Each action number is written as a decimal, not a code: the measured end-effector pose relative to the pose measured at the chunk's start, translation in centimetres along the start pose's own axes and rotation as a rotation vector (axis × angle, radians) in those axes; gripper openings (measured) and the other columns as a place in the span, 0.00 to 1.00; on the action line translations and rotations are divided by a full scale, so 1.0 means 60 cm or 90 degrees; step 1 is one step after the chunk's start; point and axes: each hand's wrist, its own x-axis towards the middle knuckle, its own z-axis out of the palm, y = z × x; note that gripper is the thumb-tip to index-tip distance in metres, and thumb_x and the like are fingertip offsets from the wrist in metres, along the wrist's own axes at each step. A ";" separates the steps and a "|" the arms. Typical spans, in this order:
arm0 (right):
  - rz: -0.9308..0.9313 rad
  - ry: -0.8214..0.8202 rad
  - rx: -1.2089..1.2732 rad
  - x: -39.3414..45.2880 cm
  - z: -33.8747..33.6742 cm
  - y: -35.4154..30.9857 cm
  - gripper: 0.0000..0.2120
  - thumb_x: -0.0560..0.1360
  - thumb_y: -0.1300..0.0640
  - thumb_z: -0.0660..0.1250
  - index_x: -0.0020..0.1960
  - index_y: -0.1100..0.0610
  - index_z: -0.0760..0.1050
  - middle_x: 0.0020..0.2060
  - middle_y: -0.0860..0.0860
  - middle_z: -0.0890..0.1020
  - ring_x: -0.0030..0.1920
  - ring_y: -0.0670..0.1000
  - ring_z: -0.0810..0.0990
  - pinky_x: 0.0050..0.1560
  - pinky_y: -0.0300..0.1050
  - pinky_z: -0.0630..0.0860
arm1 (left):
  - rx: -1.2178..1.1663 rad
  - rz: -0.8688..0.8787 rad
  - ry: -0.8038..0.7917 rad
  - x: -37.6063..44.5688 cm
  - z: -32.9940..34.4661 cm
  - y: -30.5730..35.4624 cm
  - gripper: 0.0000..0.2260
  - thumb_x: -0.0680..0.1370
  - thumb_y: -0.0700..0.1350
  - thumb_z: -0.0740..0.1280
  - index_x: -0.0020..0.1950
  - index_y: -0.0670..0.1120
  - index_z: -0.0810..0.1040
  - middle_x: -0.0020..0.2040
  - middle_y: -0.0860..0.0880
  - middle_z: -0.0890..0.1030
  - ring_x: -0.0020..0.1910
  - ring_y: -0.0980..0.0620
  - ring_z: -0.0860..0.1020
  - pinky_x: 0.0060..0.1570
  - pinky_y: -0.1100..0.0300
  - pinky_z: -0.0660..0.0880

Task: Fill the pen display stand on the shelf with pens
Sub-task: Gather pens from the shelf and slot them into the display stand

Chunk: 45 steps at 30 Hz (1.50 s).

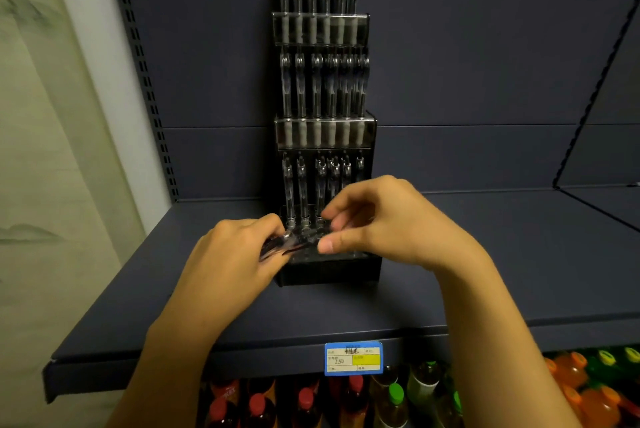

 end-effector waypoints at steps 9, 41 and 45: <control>-0.074 -0.058 0.186 0.010 0.035 0.005 0.10 0.71 0.62 0.79 0.49 0.61 0.81 0.37 0.59 0.86 0.38 0.63 0.86 0.45 0.65 0.83 | -0.061 0.011 0.004 0.004 0.006 0.009 0.08 0.74 0.55 0.69 0.42 0.53 0.76 0.31 0.57 0.73 0.32 0.54 0.75 0.30 0.55 0.71; -0.128 0.434 0.318 0.051 -0.063 0.032 0.07 0.75 0.62 0.74 0.50 0.52 0.84 0.41 0.49 0.87 0.41 0.49 0.86 0.47 0.45 0.84 | 0.008 0.025 0.027 -0.002 0.014 -0.002 0.10 0.74 0.54 0.74 0.40 0.53 0.75 0.30 0.59 0.73 0.28 0.59 0.72 0.29 0.70 0.62; -0.095 0.429 0.249 0.065 -0.055 0.047 0.08 0.75 0.59 0.76 0.53 0.54 0.85 0.43 0.51 0.88 0.41 0.52 0.87 0.52 0.53 0.84 | 0.008 0.026 0.022 -0.004 0.014 -0.001 0.10 0.74 0.55 0.72 0.40 0.53 0.74 0.29 0.58 0.73 0.27 0.59 0.72 0.29 0.70 0.62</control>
